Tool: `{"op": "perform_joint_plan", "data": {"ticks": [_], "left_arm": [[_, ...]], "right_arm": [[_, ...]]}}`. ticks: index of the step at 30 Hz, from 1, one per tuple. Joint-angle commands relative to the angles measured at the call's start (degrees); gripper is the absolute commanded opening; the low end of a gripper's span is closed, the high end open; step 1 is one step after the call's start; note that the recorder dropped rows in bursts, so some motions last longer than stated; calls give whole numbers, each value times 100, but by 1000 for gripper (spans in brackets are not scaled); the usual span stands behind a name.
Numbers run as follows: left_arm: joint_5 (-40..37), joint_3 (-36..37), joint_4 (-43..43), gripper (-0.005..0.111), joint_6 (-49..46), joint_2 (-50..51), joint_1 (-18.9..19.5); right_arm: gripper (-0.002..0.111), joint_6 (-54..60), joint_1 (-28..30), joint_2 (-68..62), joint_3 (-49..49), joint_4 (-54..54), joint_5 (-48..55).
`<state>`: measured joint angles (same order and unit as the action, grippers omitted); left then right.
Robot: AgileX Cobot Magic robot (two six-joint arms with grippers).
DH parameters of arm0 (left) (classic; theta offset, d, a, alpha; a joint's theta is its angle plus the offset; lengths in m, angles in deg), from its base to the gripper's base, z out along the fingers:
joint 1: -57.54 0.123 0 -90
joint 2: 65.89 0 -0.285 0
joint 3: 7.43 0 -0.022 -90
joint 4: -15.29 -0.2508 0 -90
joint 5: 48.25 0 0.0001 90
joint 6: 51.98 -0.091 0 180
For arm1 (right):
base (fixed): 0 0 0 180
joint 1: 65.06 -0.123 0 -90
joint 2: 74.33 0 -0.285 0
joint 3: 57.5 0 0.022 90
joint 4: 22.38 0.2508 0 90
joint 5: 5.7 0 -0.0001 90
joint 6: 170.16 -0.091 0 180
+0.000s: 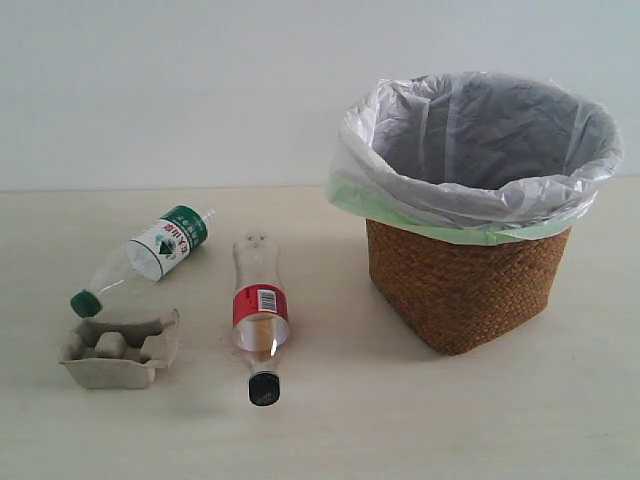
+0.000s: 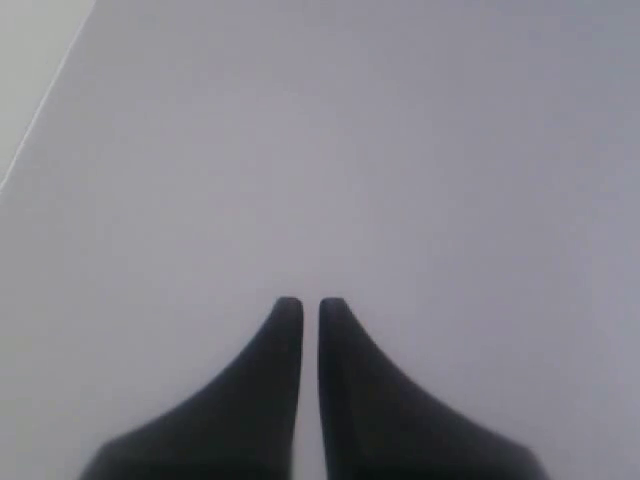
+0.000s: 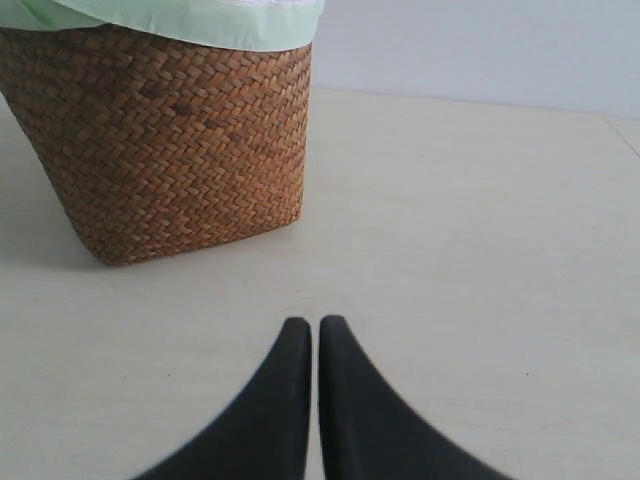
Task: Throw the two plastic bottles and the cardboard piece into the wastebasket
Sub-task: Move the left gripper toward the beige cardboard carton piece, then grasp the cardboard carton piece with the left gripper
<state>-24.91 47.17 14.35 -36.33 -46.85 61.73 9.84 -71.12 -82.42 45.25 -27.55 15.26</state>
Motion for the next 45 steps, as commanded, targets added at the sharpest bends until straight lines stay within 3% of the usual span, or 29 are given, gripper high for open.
{"op": "perform_joint_plan", "data": {"ticks": [1,12,14,16,18,20,23,27,33,36,39,45], "left_arm": [[-1147,-705,-204,5,-547,856,22],[-3594,-2365,-394,5,-625,4033,-46],[-3939,-2619,-235,11,-820,4733,-126],[-4169,-2846,48,27,-1321,5343,-238],[-4591,-3133,792,61,-2161,6082,-397],[-5187,-3438,1545,76,-3328,6616,-620],[-6128,-3674,2494,77,-5882,7148,-1243],[-7003,-3674,2438,77,-8522,7481,-1786],[-7266,-3663,2348,77,-9685,7810,-2024],[-7210,-3600,1562,77,-9684,8047,-2024],[-6827,-3470,1051,77,-9684,8250,-2024],[-5901,-3393,1051,77,-9460,8538,-2024]], "right_arm": [[0,0,27,30,3,-4,-25],[0,0,27,30,3,-4,-25],[0,0,27,30,3,-4,-25],[0,0,27,30,3,-4,-25],[0,0,27,30,3,-4,-25],[0,0,27,30,3,-4,-25],[0,0,27,30,3,-4,-25],[0,0,27,30,3,-4,-25],[0,0,27,30,3,-4,-25],[0,0,27,30,3,-4,-25],[0,0,27,30,3,-4,-25],[0,0,27,30,3,-4,-25]]}}
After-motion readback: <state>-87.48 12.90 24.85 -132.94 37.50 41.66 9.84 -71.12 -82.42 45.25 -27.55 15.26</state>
